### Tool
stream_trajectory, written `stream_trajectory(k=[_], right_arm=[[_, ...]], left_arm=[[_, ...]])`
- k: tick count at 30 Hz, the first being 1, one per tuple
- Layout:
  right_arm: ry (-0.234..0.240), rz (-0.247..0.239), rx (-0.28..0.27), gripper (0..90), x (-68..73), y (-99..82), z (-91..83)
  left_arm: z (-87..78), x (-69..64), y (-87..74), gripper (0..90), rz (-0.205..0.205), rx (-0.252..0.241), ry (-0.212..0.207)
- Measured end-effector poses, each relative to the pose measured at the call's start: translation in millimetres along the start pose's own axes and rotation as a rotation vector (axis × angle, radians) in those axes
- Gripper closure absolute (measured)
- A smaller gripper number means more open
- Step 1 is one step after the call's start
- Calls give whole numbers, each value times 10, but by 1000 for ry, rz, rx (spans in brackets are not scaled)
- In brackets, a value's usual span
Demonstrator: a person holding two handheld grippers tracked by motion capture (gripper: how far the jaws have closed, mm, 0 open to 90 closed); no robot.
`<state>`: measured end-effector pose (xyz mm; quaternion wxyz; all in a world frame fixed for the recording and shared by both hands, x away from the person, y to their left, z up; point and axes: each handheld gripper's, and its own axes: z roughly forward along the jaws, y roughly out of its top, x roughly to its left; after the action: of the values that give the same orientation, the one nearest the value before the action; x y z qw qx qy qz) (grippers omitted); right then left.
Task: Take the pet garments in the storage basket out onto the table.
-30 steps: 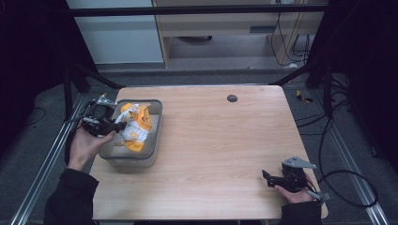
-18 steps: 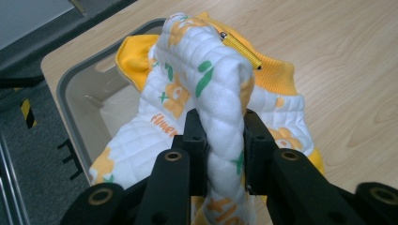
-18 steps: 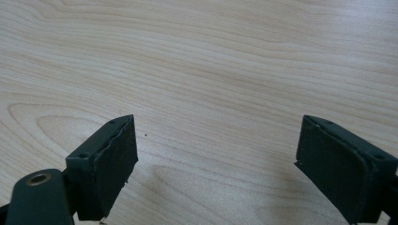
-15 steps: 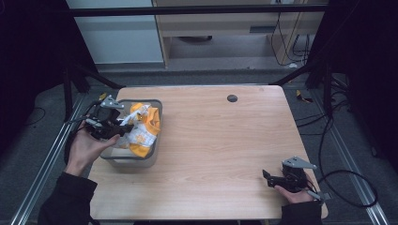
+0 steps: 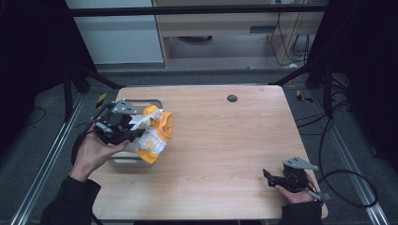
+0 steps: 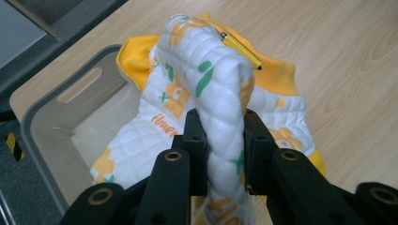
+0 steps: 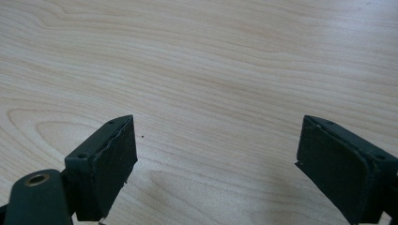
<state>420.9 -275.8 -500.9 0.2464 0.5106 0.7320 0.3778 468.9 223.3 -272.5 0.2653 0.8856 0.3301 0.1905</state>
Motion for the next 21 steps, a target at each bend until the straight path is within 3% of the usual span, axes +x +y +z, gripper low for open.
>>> stream_trajectory(k=[13, 21], right_arm=[[-8, 7, -20, 124, -11, 1, -19], [-17, -4, -33, 124, -22, -2, -21]], left_arm=[[140, -157, 118, 752, 49, 33, -36], [261, -318, 228, 752, 102, 51, -76]])
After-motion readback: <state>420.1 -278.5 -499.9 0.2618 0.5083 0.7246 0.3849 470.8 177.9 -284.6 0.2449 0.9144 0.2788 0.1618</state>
